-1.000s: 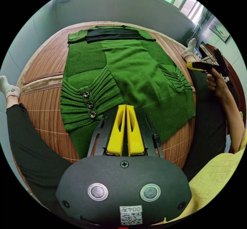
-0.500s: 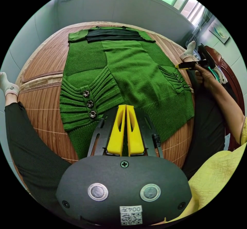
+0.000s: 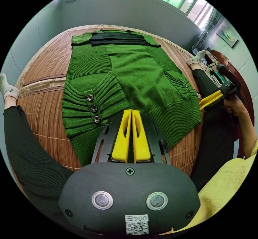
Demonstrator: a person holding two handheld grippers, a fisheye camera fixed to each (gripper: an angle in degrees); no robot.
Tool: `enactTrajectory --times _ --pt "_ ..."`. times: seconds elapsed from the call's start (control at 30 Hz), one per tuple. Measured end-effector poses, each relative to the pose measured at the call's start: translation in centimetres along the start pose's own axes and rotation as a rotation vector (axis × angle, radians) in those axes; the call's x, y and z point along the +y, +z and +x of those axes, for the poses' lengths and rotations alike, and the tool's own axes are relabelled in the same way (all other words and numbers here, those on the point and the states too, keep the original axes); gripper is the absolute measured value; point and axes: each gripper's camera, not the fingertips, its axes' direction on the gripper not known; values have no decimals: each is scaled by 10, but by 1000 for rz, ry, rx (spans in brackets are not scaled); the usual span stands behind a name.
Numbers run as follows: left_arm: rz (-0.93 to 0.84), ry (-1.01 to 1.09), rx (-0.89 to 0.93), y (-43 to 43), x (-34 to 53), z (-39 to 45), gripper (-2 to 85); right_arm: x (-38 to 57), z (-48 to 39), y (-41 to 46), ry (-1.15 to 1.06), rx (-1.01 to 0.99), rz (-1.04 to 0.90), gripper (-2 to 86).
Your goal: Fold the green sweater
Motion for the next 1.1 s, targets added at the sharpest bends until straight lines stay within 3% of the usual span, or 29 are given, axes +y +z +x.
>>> enactTrajectory --times 0.23,0.4,0.57,0.67,0.93,1.1 --pt "-7 15 114 -8 -4 -9 8 -17 -42 18 15 348 -153 112" --pt "-50 175 133 -22 0 13 8 16 -42 -4 37 263 -54 101" --pt "-26 231 88 -21 2 34 11 43 -84 -31 -68 39 333 111" --pt "-53 268 75 -7 -3 48 12 37 -115 -23 -112 14 441 112" --pt "-161 334 -26 20 -8 68 20 35 -157 18 -155 180 460 110" --pt "-161 350 -52 25 -11 74 35 47 -147 22 -128 116 481 113"
